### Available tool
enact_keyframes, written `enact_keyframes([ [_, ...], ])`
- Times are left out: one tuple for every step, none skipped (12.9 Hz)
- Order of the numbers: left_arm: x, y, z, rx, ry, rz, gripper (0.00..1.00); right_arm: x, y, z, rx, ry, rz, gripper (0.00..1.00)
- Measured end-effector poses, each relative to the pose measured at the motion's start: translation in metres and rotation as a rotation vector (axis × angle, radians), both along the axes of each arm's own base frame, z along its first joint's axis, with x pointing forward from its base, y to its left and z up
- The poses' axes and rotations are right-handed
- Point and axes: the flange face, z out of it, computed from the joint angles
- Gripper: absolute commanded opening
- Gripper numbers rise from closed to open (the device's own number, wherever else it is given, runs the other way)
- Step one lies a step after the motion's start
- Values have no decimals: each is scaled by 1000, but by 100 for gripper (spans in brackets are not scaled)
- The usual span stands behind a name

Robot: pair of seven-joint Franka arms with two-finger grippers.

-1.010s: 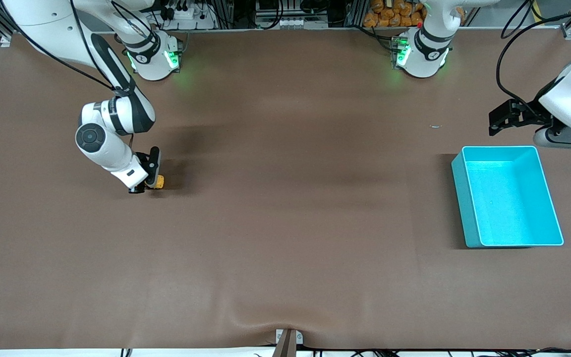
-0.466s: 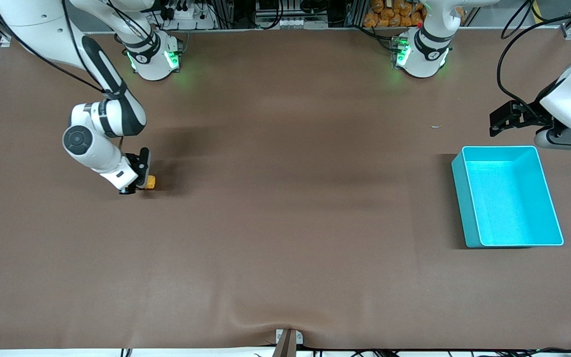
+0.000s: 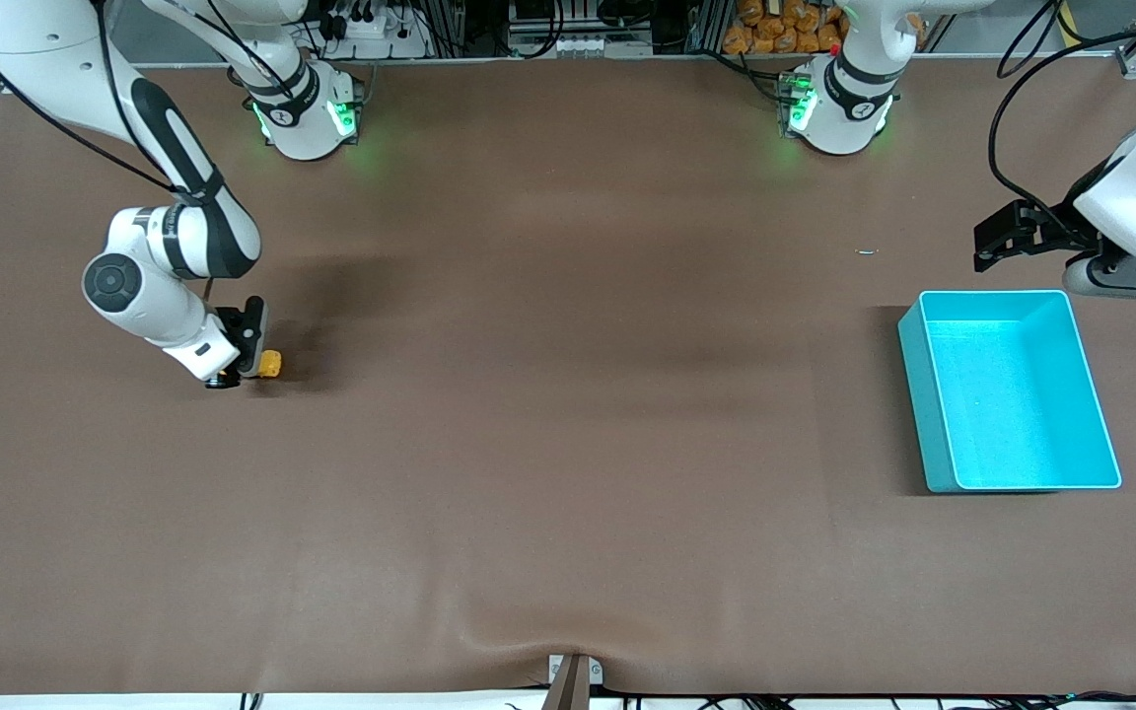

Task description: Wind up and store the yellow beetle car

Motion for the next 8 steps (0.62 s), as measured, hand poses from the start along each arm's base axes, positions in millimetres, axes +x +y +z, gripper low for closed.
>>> enact_keyframes([
  [0, 0, 0, 0, 0, 0, 100, 0, -12, 0, 0, 0, -5, 13],
  [0, 0, 0, 0, 0, 0, 100, 0, -24, 0, 1, -1, -11, 13],
  [0, 0, 0, 0, 0, 0, 100, 0, -35, 0, 1, -2, -18, 13],
  [0, 0, 0, 0, 0, 0, 100, 0, -43, 0, 2, -3, -24, 14],
  [0, 0, 0, 0, 0, 0, 100, 0, -48, 0, 2, -3, -28, 14],
  [0, 0, 0, 0, 0, 0, 100, 0, -52, 0, 2, -3, -30, 15],
  [0, 0, 0, 0, 0, 0, 100, 0, -56, 0, 2, -3, -31, 15],
  [0, 0, 0, 0, 0, 0, 100, 0, -64, 0, 3, -3, -33, 19],
])
